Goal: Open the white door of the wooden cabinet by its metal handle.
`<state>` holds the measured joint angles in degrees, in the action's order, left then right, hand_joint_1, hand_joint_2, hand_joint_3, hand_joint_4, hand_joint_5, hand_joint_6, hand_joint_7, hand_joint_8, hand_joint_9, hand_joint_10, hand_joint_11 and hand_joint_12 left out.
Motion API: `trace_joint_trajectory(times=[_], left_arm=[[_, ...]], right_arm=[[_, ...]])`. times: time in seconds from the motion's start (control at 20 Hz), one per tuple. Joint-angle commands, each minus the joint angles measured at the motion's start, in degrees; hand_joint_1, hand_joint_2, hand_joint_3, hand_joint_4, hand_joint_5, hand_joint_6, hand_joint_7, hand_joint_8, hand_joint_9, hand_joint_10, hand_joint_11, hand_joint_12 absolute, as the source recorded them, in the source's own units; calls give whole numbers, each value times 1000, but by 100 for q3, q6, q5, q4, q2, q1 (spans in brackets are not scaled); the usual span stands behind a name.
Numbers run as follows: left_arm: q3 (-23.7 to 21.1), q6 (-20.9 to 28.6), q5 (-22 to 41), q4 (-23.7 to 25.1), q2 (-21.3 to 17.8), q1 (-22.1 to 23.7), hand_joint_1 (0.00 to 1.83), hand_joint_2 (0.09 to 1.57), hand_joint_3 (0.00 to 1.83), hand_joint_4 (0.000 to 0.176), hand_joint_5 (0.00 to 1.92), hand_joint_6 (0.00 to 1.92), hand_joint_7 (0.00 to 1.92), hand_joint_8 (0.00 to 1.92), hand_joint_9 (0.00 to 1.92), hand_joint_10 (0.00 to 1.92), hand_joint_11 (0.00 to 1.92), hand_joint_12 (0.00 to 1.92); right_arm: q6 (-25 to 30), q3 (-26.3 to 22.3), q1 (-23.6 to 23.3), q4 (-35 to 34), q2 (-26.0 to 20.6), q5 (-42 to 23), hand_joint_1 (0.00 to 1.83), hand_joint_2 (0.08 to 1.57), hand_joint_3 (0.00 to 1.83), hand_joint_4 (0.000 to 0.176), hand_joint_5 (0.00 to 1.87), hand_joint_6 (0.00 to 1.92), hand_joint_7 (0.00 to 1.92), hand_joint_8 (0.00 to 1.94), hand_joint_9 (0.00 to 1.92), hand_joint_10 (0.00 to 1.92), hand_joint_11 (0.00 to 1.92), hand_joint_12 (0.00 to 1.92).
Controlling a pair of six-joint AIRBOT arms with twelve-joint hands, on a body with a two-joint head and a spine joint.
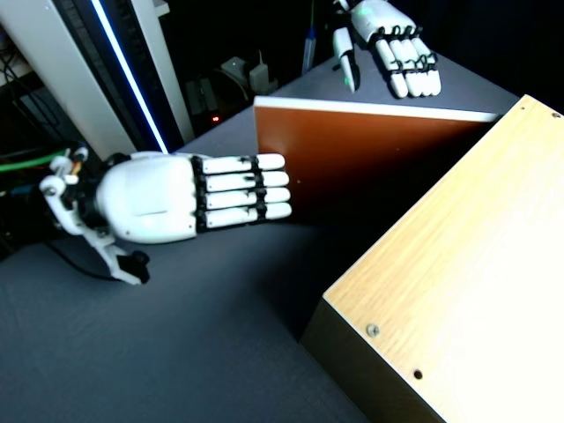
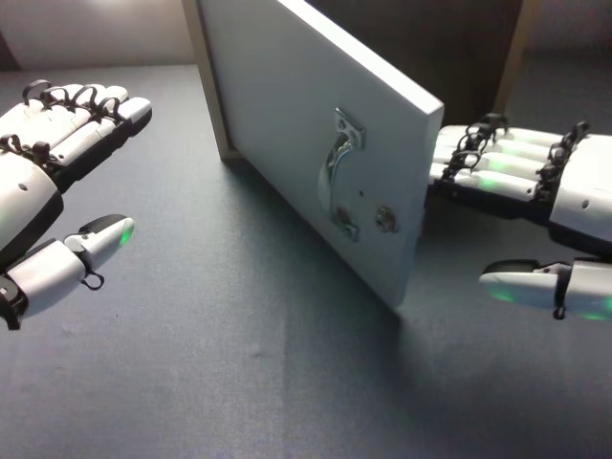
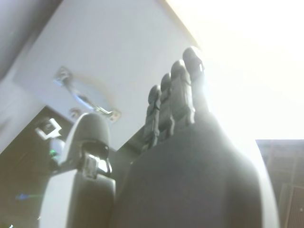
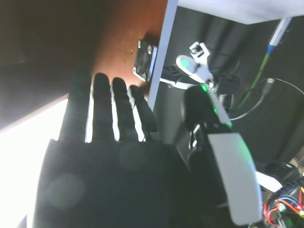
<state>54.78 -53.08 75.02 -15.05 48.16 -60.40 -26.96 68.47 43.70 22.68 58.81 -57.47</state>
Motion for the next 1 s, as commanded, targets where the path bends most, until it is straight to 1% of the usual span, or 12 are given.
trace_joint_trajectory(times=[0.0, 0.1, 0.2, 0.3, 0.4, 0.45, 0.5, 0.6, 0.7, 0.85, 0.9, 0.95], left_arm=[[-17, -13, 725, 17, -67, 23, 454, 1509, 1, 0, 88, 2, 63, 1, 68, 3, 0, 252], [-19, -13, 724, -5, -66, 1, 499, 1509, 0, 0, 100, 3, 75, 3, 76, 3, 0, 269], [-17, -13, 729, -9, -67, 1, 524, 1511, 0, 0, 103, 1, 78, 1, 76, 1, 0, 268], [-17, -13, 730, -20, -71, -6, 405, 1505, 1, 0, 115, 3, 97, 4, 88, 3, 0, 258], [-23, -13, 728, -32, -73, -33, 289, 1476, 0, 0, 113, 0, 94, 1, 81, 1, 0, 245], [-28, -13, 726, -38, -78, -53, 255, 1461, 0, 0, 110, 0, 98, 1, 85, 2, 0, 282], [-34, -13, 726, -47, -85, -73, 236, 1448, 0, 0, 109, 0, 100, 2, 94, 4, 0, 346], [-47, -13, 738, -99, -104, -125, 245, 1428, 0, 0, 108, 3, 100, 6, 104, 6, 0, 410], [-51, -13, 764, -132, -108, -156, 137, 1397, 0, 0, 112, 2, 93, 2, 89, 5, 0, 364], [-53, -13, 769, -144, -110, -166, 58, 1345, 0, 0, 123, 2, 107, 3, 103, 6, 0, 396], [-50, -13, 771, -148, -105, -166, 327, 1418, 7, 0, 135, 4, 107, 3, 142, 14, 0, 593], [-47, -13, 771, -150, -102, -165, 327, 1418, 7, 0, 135, 4, 107, 3, 142, 14, 0, 593]], right_arm=[[41, -19, -112, -187, 17, -646, 446, 1446, 0, 0, 27, 6, 22, 5, 24, 6, 38, 15], [68, -3, -180, -93, 115, -639, 488, 1436, 0, 0, 50, 8, 43, 7, 43, 8, 66, 23], [71, 12, -229, -38, 198, -636, 444, 1450, 3, 0, 58, 7, 39, 4, 36, 3, 69, 22], [80, 26, -322, 100, 286, -561, 330, 1472, 7, 0, 30, 3, 1, 0, 0, 0, 37, 7], [114, 35, -401, 249, 357, -477, 318, 1478, 4, 0, 16, 0, 0, 0, 0, 0, 28, 2], [158, 47, -421, 296, 389, -446, 213, 1496, 10, 0, 2, 0, 0, 0, 0, 0, 5, 0], [206, 62, -435, 335, 420, -427, 193, 1499, 10, 0, 0, 0, 0, 0, 0, 0, 0, 0], [254, 80, -470, 393, 504, -402, 189, 1491, 2, 0, 0, 0, 0, 0, 0, 0, 0, 0], [270, 97, -501, 415, 578, -401, 211, 1483, 0, 0, 1, 0, 0, 0, 0, 0, 0, 0], [329, 148, -625, 536, 714, -401, 217, 1496, 0, 0, 2, 0, 0, 0, 0, 0, 0, 0], [351, 169, -684, 578, 766, -401, 323, 1485, 0, 0, 16, 4, 0, 0, 0, 0, 0, 0], [360, 181, -729, 606, 809, -402, 323, 1485, 0, 0, 16, 4, 0, 0, 0, 0, 0, 0]])
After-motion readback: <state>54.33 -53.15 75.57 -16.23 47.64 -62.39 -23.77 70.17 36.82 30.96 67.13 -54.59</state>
